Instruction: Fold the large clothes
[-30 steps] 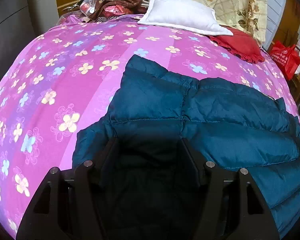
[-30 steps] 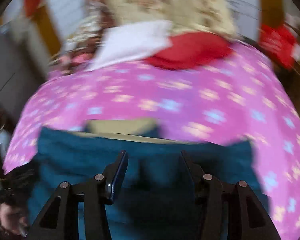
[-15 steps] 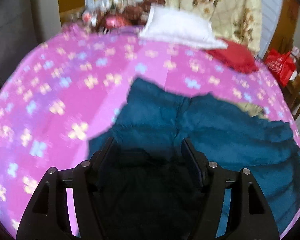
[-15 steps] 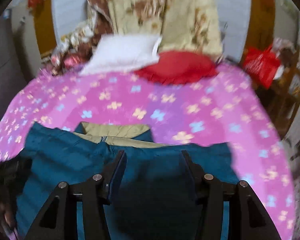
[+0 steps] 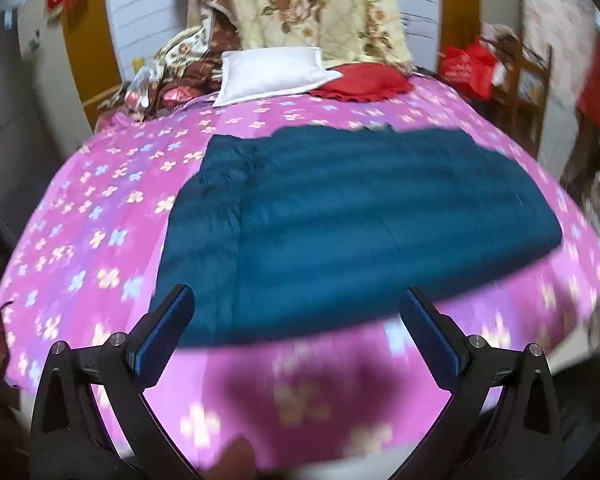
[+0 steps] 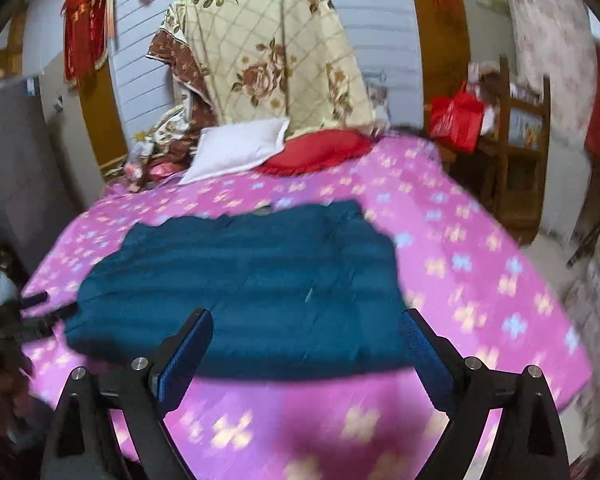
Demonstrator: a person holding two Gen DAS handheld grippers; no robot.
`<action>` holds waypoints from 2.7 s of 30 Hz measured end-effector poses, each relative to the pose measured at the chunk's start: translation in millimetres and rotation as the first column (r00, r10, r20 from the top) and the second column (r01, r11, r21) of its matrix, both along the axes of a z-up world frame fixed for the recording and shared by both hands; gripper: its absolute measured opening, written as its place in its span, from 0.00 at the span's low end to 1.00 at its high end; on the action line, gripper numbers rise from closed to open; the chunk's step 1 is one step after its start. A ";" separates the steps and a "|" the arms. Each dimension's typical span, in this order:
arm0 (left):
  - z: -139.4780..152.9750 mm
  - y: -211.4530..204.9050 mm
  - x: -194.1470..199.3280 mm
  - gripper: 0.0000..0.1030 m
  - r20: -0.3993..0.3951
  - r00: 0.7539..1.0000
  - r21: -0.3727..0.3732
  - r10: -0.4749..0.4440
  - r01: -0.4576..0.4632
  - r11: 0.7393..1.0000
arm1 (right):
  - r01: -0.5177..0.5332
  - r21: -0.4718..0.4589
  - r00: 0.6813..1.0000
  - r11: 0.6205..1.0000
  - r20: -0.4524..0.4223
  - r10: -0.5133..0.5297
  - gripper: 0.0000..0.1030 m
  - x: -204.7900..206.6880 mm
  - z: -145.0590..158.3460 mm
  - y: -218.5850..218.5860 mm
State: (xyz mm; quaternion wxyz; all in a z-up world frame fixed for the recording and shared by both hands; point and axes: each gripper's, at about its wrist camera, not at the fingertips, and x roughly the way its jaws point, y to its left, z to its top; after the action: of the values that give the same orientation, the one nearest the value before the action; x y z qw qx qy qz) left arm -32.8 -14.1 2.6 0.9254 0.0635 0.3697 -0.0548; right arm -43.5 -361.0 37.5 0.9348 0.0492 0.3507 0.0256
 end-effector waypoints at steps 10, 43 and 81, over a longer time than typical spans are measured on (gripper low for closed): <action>11.9 -29.2 -78.5 1.00 0.000 1.000 -0.013 0.005 -0.005 1.000 | -0.087 -0.078 0.995 0.993 -0.055 0.082 0.90 -80.2 -14.8 41.8; 15.6 -50.0 -108.1 1.00 -0.084 0.996 -0.055 0.041 -0.046 0.997 | -0.042 -0.081 0.999 0.996 0.029 0.045 0.90 -136.7 13.6 20.0; 7.0 -41.9 -100.4 1.00 -0.120 0.992 -0.091 0.043 -0.054 0.994 | -0.059 -0.107 0.998 0.992 0.022 0.062 0.90 -131.0 19.2 30.2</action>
State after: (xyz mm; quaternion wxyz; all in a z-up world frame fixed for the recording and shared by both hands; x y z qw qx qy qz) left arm -133.2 -56.0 9.7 0.9049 0.0076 0.4222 -0.0531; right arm -174.5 -330.9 56.7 0.9392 -0.0118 0.3413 0.0359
